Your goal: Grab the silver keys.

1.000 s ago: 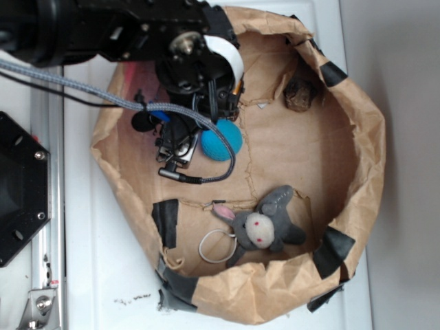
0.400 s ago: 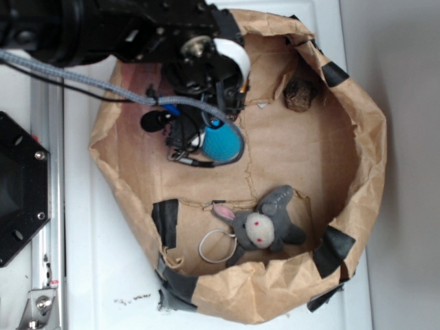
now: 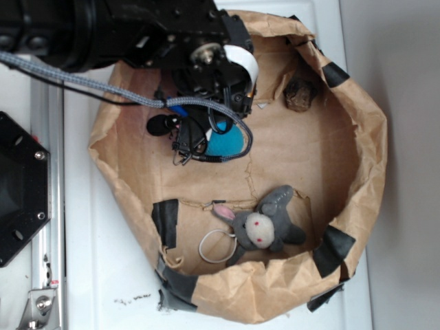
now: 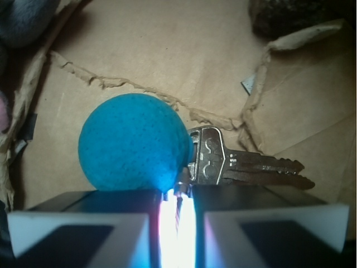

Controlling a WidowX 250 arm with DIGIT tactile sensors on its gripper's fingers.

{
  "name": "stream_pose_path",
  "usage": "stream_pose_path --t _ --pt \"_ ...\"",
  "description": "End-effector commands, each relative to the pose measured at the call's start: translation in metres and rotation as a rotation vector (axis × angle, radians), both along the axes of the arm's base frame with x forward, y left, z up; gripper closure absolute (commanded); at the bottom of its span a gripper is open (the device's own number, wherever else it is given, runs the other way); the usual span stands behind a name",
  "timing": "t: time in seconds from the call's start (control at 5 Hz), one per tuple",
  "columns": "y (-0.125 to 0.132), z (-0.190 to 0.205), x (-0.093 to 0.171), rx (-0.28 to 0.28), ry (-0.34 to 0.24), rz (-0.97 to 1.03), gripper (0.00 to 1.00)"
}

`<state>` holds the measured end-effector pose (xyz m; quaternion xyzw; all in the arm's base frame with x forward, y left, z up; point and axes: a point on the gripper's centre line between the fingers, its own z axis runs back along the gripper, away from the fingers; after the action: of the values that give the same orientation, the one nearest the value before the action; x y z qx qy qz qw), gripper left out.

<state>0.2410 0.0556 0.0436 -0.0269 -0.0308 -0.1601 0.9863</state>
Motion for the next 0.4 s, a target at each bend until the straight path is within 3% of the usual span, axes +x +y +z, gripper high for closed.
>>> stream_pose_path --t 0.0,0.2 --pt "0.0006 0.0191 0.0092 0.013 -0.062 0.003 1.00" --pt "0.0016 0.0218 0.0099 0.010 -0.066 0.011 1.00"
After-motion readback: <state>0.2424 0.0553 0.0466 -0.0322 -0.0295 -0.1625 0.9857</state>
